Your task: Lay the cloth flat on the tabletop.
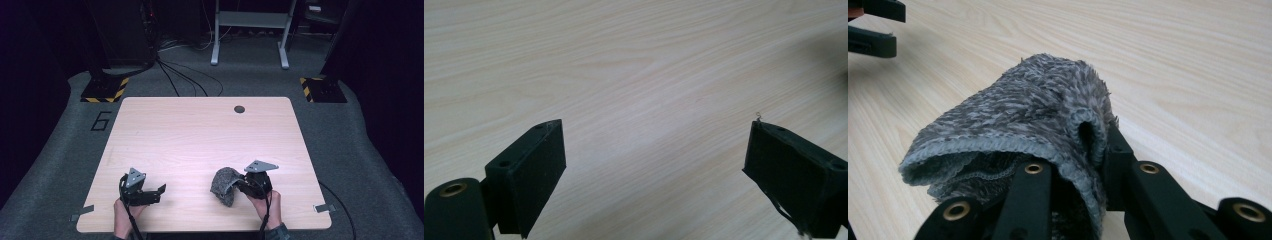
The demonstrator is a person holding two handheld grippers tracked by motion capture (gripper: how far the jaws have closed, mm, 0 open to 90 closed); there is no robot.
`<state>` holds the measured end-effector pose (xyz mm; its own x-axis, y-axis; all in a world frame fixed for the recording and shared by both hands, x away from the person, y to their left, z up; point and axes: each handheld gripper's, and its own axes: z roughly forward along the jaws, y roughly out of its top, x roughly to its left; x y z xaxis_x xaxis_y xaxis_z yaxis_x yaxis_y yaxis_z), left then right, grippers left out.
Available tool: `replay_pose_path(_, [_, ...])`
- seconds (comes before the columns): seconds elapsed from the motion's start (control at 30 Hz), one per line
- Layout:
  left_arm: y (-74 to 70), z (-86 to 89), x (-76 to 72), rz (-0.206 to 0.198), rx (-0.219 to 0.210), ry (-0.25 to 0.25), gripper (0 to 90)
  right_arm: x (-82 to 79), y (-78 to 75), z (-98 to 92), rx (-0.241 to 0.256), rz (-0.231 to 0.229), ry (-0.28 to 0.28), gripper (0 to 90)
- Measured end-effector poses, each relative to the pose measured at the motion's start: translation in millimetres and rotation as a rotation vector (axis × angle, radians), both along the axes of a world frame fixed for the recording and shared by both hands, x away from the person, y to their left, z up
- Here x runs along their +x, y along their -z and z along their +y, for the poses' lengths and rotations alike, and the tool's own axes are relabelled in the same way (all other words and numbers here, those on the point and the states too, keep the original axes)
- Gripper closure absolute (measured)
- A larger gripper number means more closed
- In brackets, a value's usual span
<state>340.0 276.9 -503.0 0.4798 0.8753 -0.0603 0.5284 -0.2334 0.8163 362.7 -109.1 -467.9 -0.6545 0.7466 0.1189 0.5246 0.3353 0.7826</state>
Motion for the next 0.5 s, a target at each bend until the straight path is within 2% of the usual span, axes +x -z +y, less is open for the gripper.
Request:
replay_pose_path(0.13, [-6.8, -12.7, -0.9, -0.011, 0.024, 0.053, 9.4, 7.1, -5.4, 13.0, -0.022, -0.010, -0.011, 78.1])
replay_pose_path(0.2, [-9.2, -18.2, -1.0, -0.019, 0.020, 0.066, 9.4, 10.1, -7.2, 18.6, -0.036, -0.010, -0.016, 78.1])
replay_pose_path(0.3, [-13.0, -27.3, 0.1, -0.035, 0.031, 0.092, 9.4, 15.2, -8.4, 27.5, -0.049, -0.002, -0.023, 78.0])
replay_pose_path(0.47, [-19.3, -46.9, 2.0, -0.039, 0.039, 0.160, 9.5, 24.1, -7.6, 41.2, -0.076, 0.016, -0.047, 77.5])
replay_pose_path(0.5, [-19.3, -46.9, 2.0, -0.039, 0.039, 0.160, 9.4, 24.1, -7.6, 41.2, -0.076, 0.016, -0.047, 77.5])
